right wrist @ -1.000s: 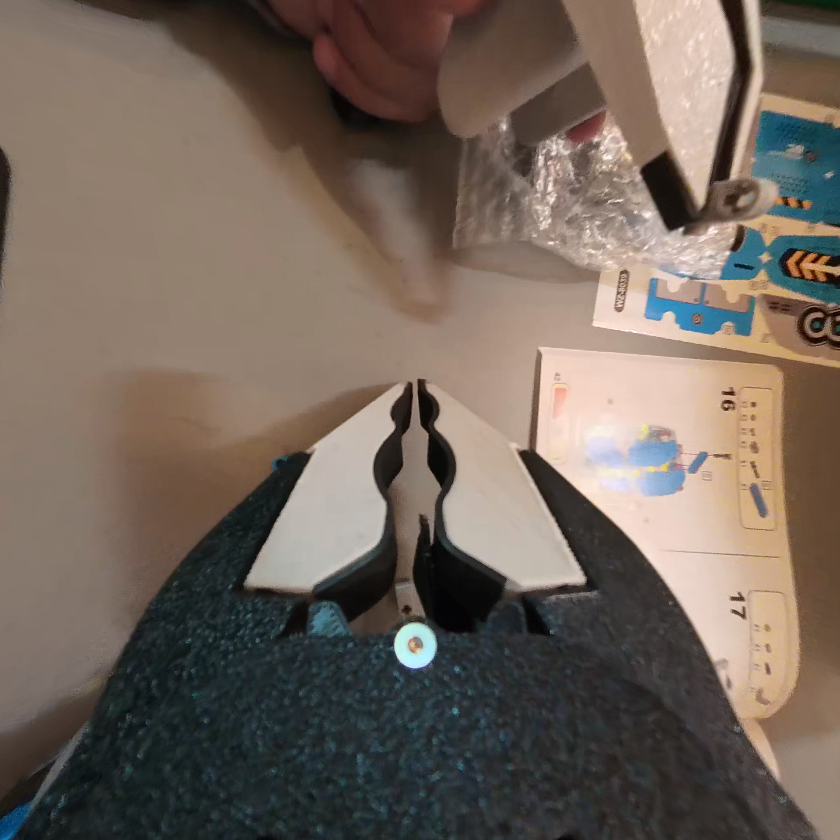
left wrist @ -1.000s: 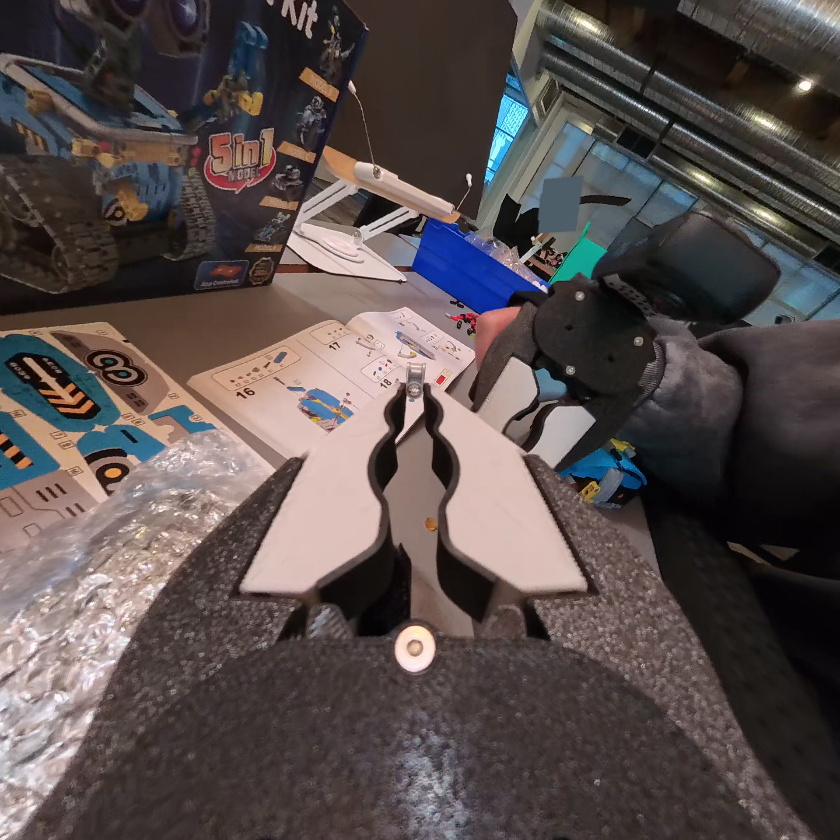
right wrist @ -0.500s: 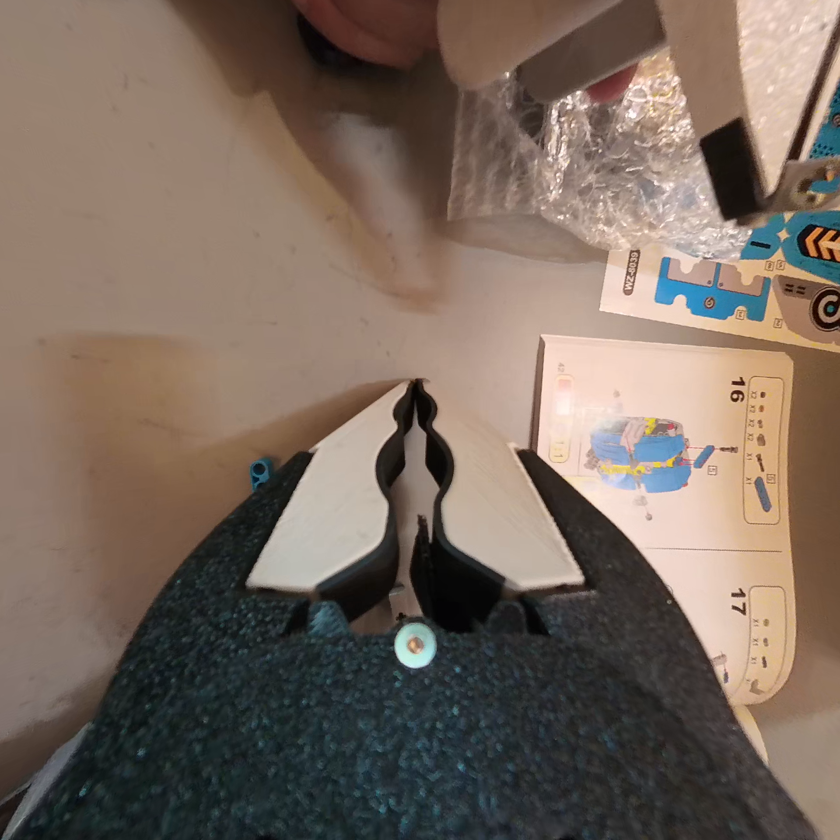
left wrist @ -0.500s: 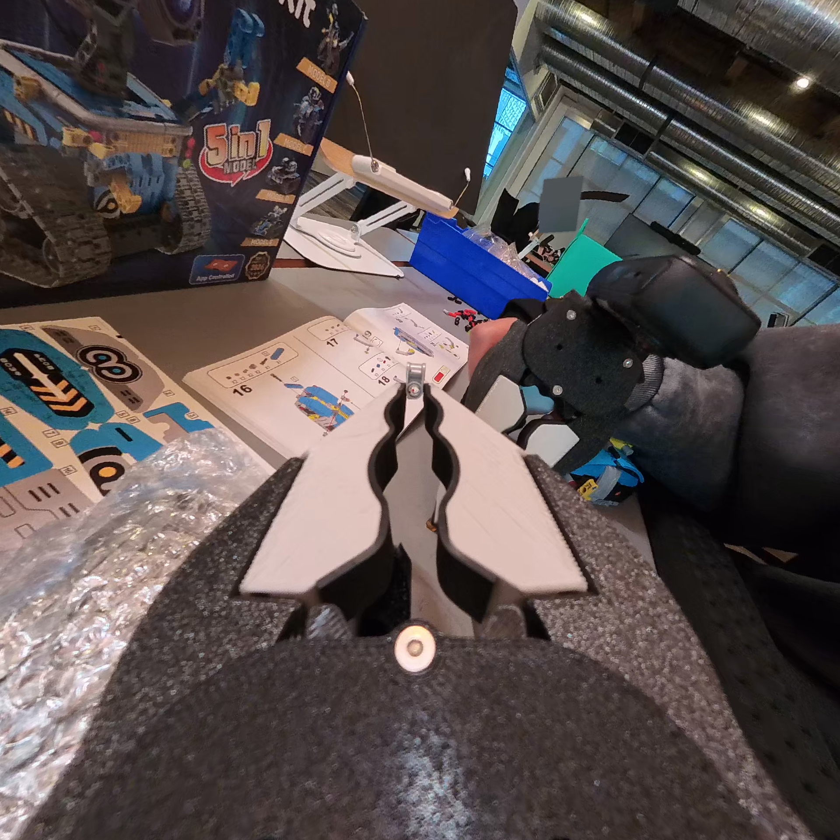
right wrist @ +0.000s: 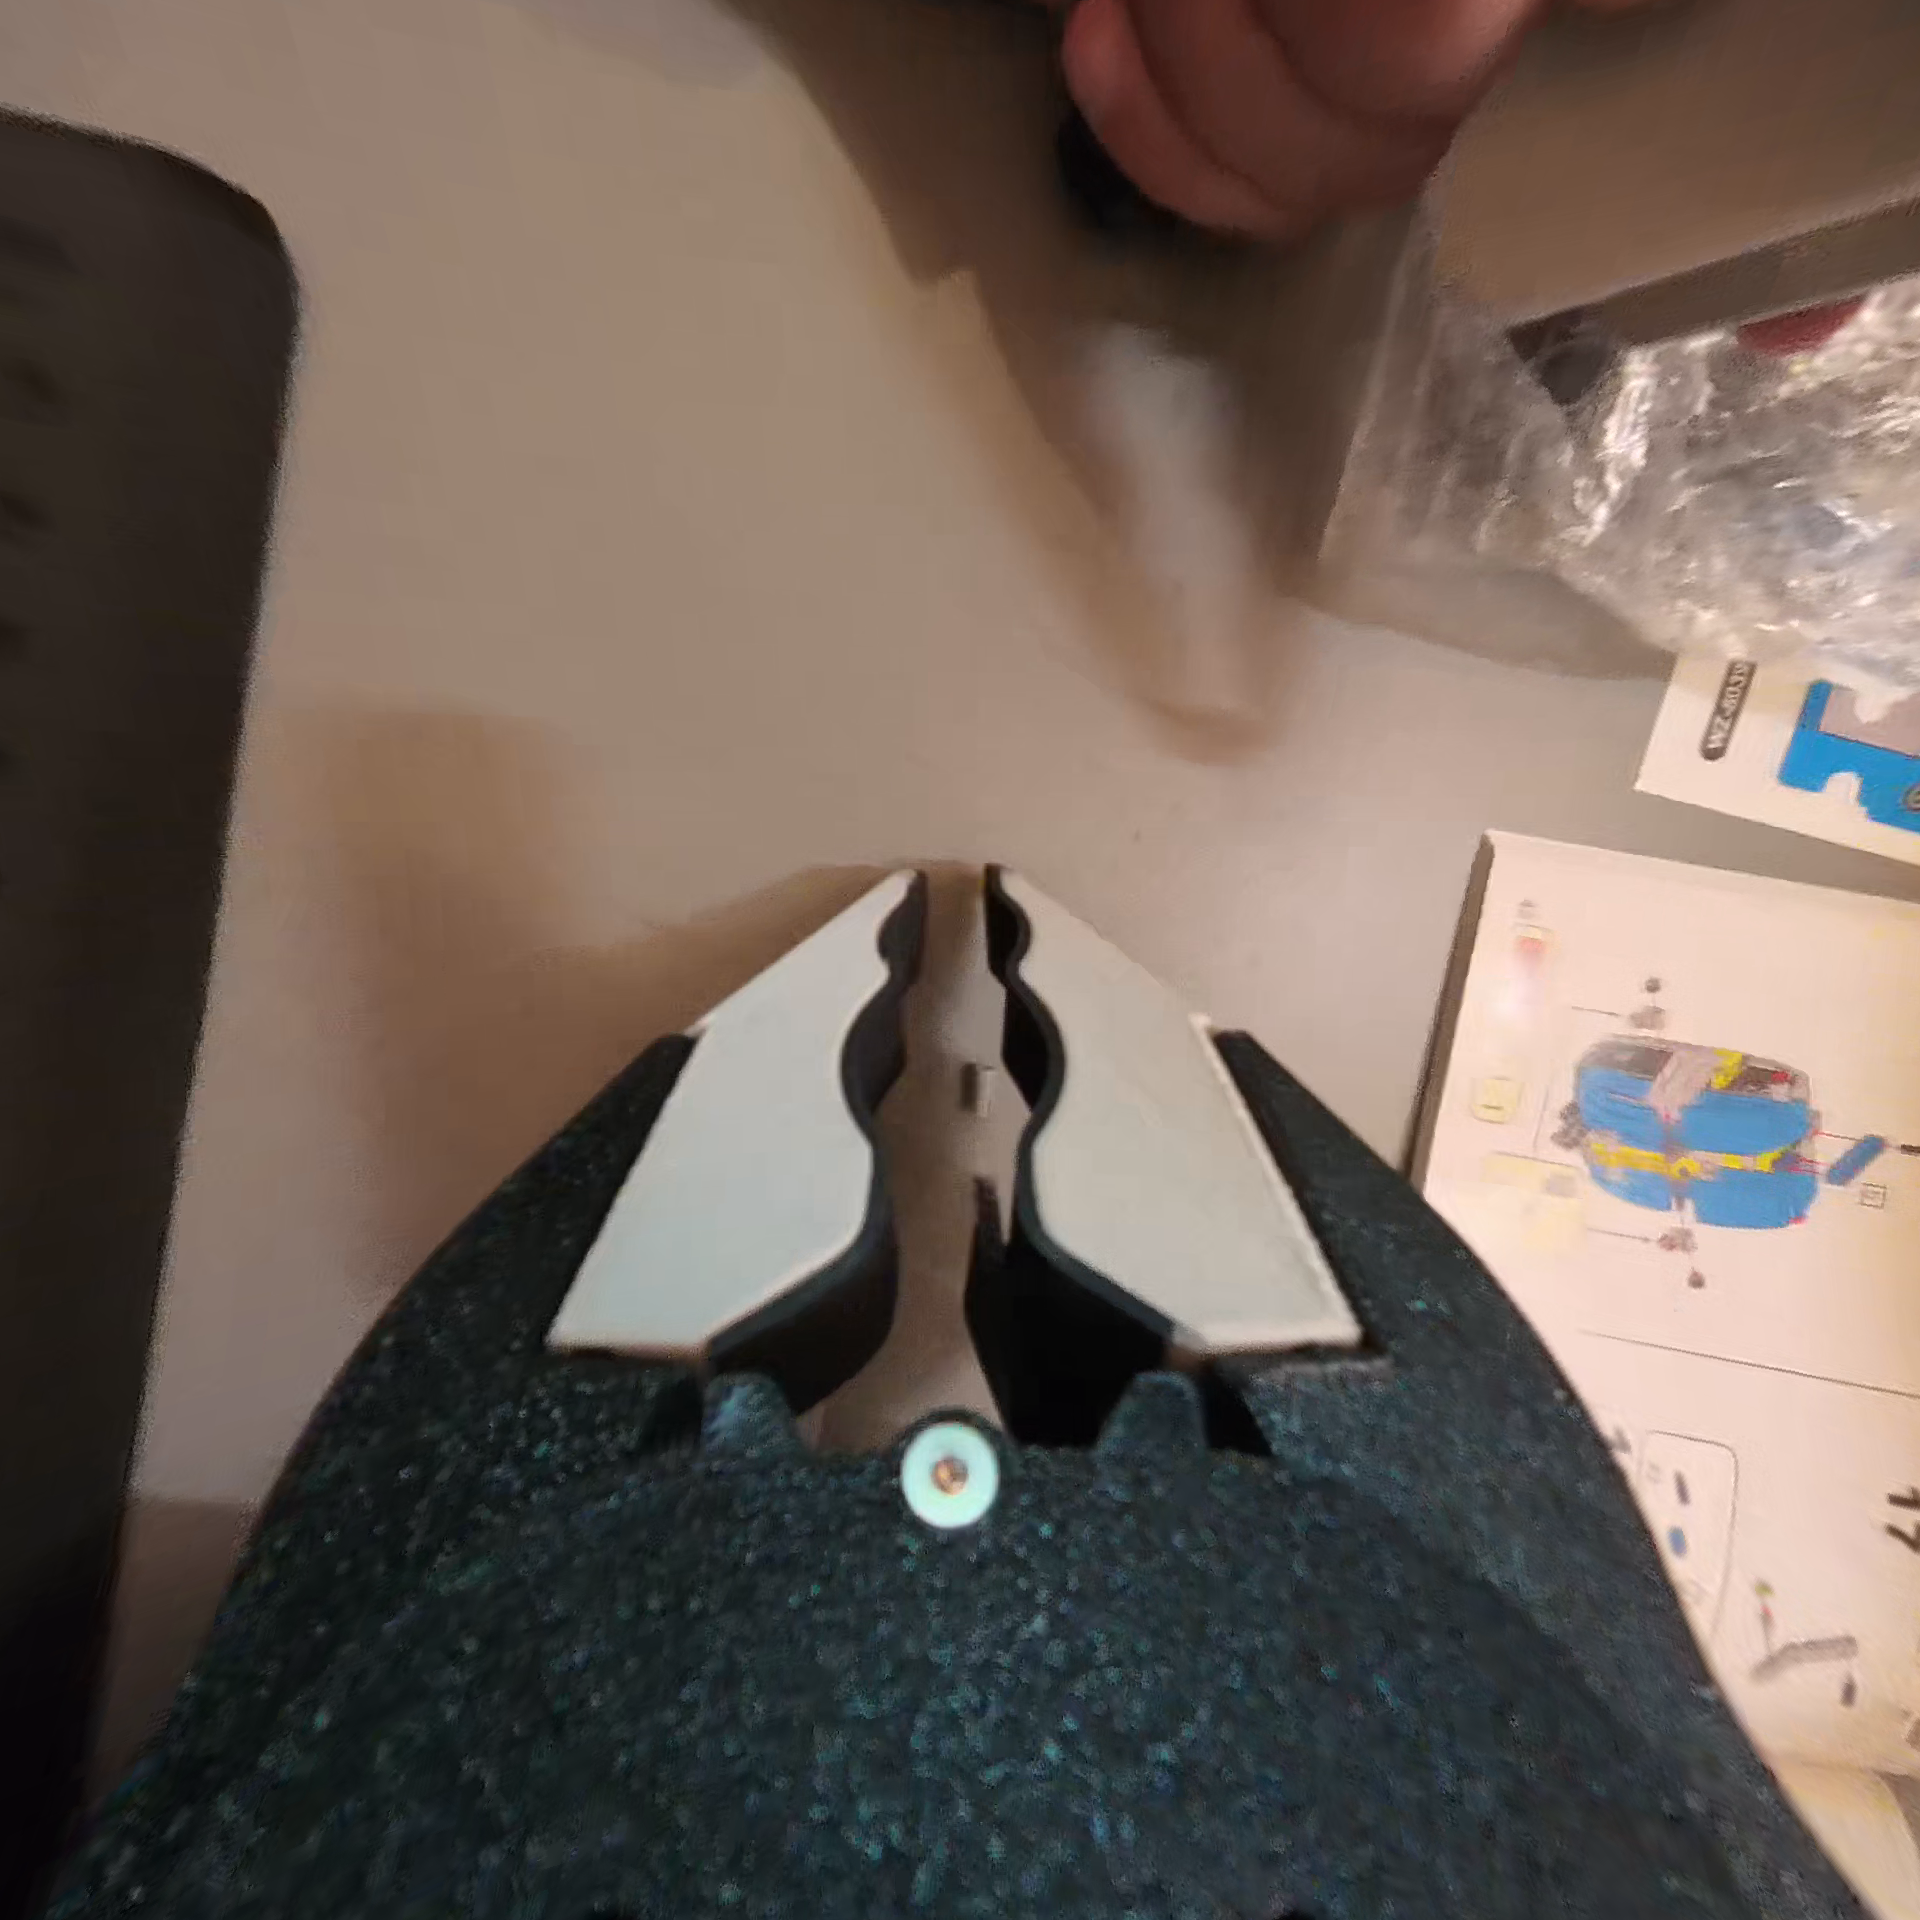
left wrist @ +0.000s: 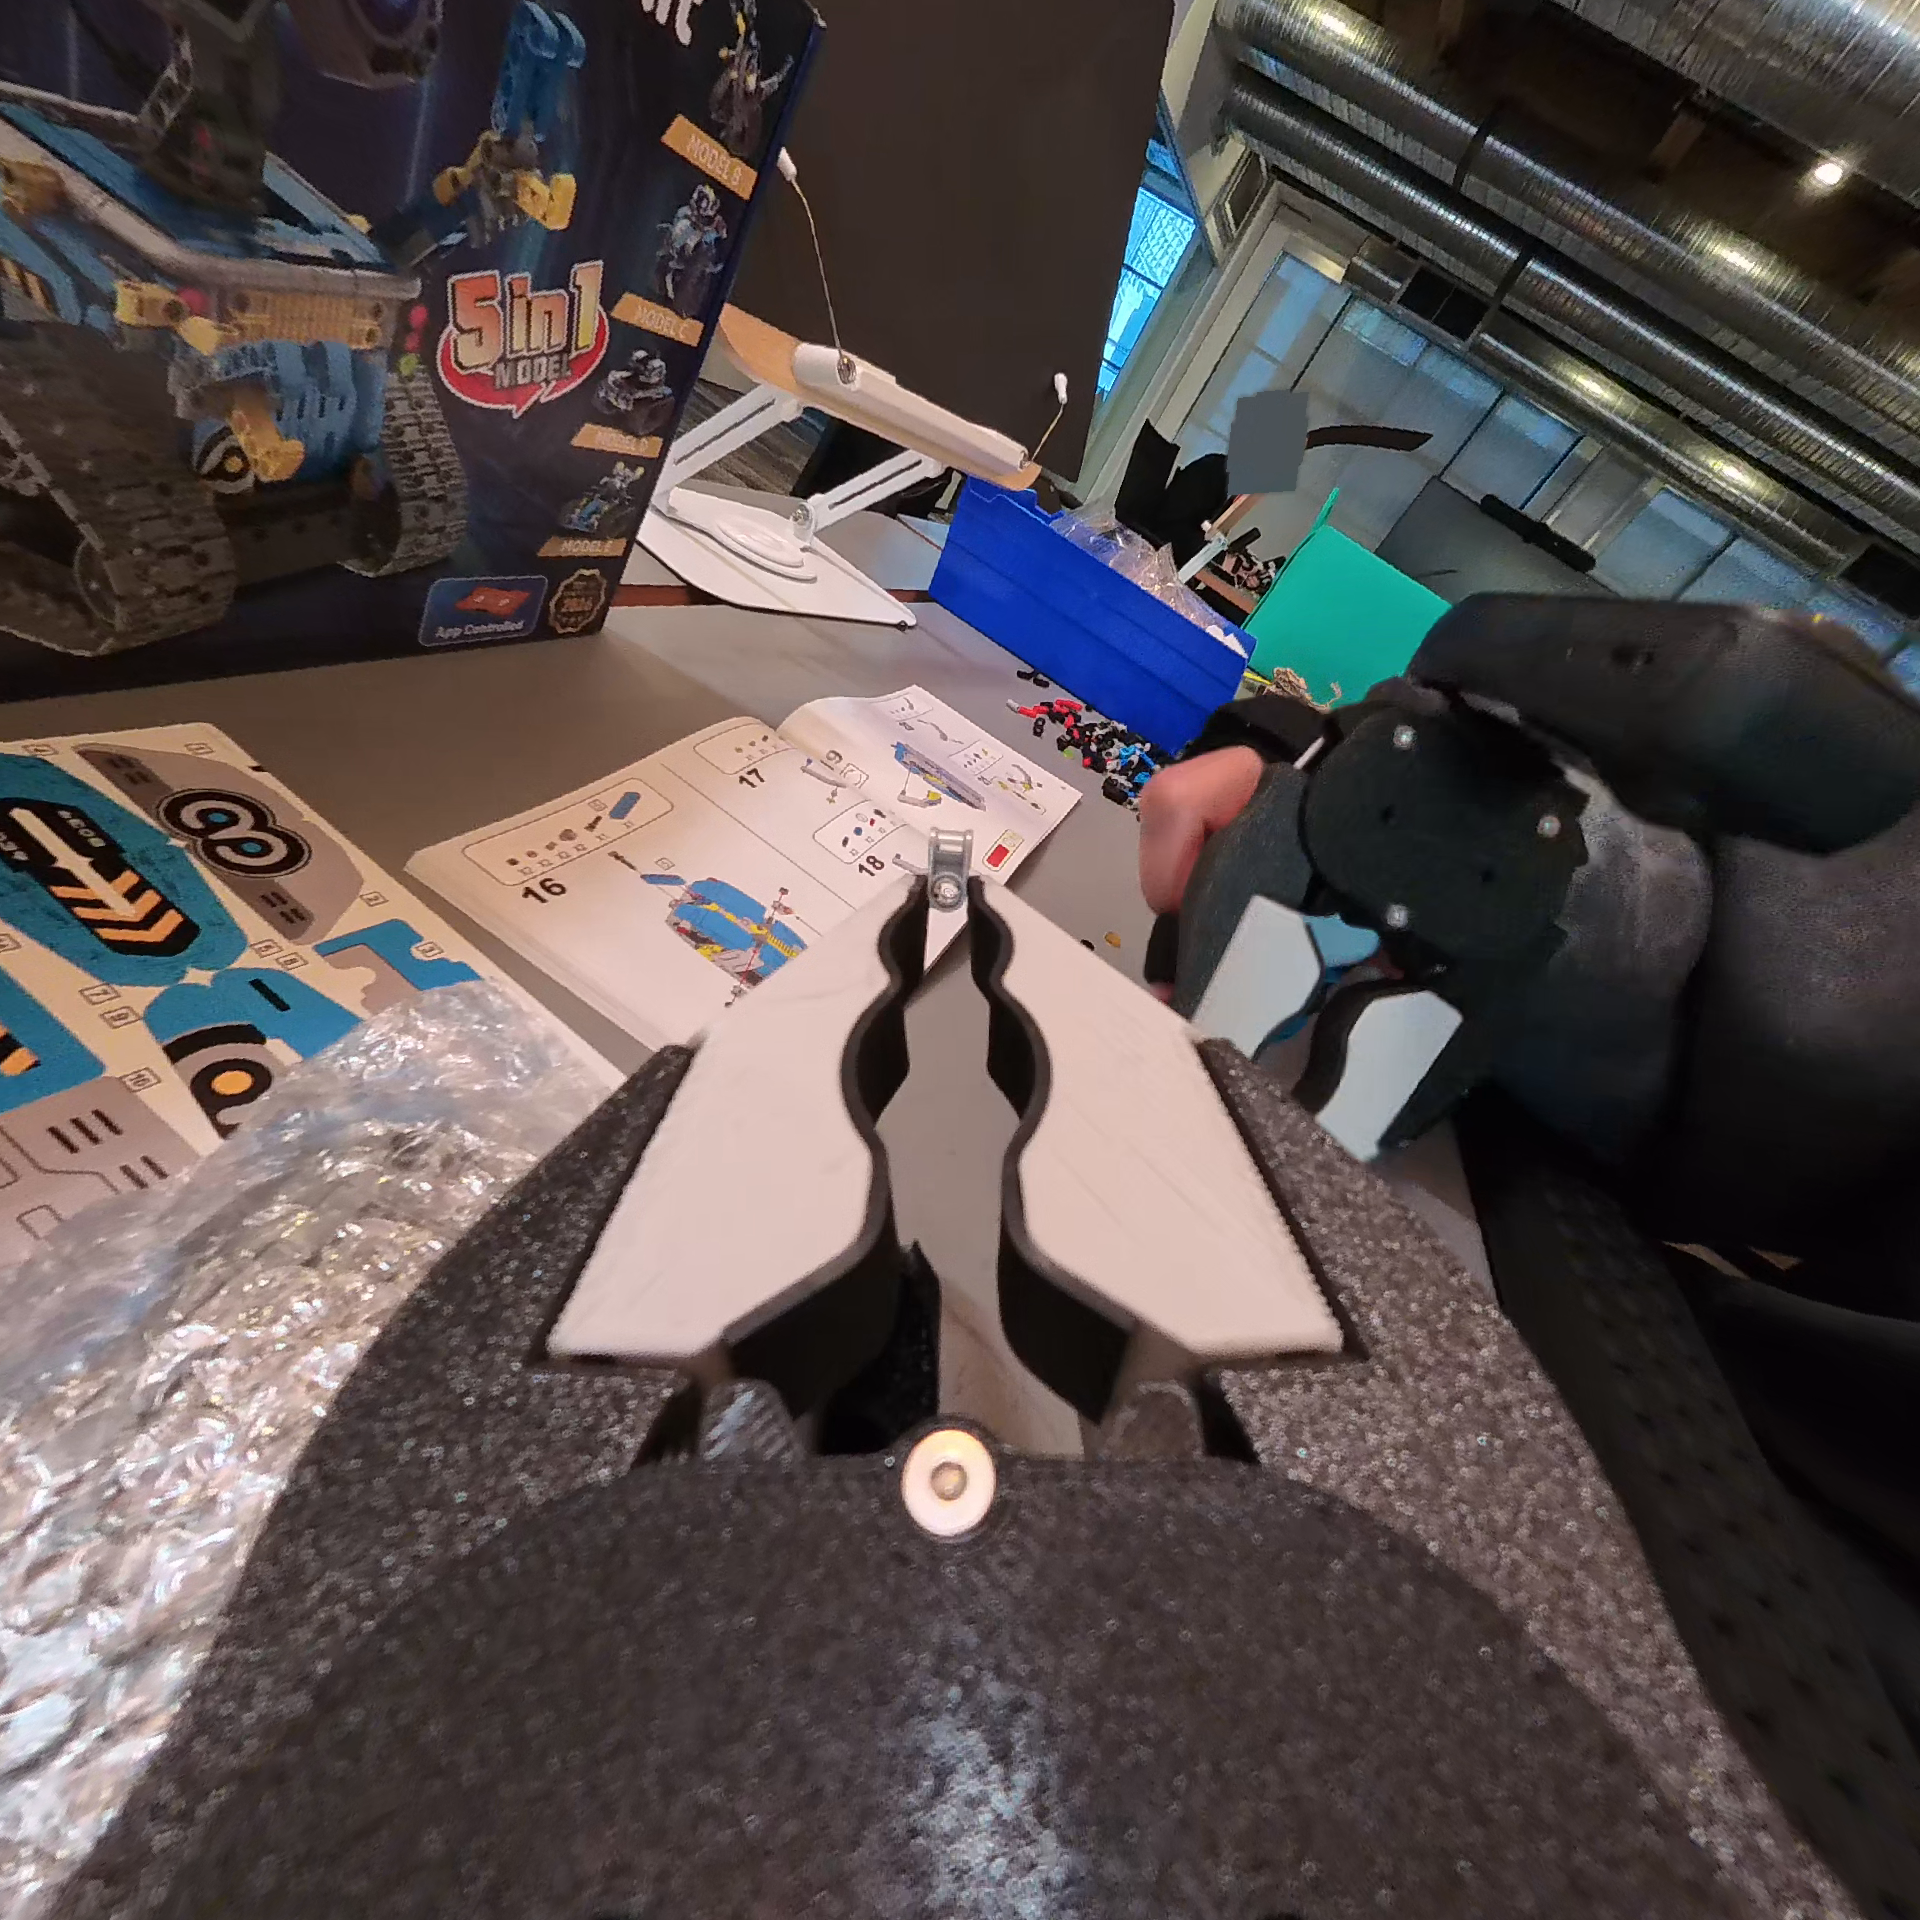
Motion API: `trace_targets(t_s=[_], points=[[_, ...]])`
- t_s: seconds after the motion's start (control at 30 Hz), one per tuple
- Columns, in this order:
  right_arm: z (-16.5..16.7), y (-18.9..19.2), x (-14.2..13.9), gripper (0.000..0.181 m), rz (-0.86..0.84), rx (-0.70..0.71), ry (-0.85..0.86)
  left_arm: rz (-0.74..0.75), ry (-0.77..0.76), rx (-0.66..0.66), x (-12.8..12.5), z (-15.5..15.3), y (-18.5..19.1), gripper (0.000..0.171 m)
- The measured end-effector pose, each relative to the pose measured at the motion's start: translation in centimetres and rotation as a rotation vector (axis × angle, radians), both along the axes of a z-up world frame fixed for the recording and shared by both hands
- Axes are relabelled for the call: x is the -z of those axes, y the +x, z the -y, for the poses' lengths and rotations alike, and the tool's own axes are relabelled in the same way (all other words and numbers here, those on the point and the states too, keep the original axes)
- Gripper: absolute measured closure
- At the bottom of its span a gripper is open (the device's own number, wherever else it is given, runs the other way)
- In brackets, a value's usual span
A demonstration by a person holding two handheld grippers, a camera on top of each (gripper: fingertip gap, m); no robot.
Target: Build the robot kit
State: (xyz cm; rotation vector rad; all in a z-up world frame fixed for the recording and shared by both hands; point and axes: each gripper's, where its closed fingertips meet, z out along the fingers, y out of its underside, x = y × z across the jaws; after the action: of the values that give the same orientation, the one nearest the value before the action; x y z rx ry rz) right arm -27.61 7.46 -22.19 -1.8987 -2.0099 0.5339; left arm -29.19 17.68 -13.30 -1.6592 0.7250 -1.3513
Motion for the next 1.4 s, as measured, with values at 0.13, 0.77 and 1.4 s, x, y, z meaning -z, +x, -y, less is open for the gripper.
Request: trace_targets(t_s=[0.13, 0.77, 1.4], points=[[-1.4, 0.6, -0.4, 0.175, 0.005, 0.036, 0.078, 0.000, -0.002, 0.002, 0.0, 0.0, 0.0, 0.165], [-2.6, 0.2, 0.5, 0.157, -0.010, 0.108, 0.084, 0.001, -0.004, 0.005, 0.0, 0.0, 0.0, 0.165], [-1.1, 0.3, 1.0, 0.175, 0.028, 0.057, 0.033, 0.001, -0.008, 0.009, 0.0, 0.0, 0.1, 0.165]])
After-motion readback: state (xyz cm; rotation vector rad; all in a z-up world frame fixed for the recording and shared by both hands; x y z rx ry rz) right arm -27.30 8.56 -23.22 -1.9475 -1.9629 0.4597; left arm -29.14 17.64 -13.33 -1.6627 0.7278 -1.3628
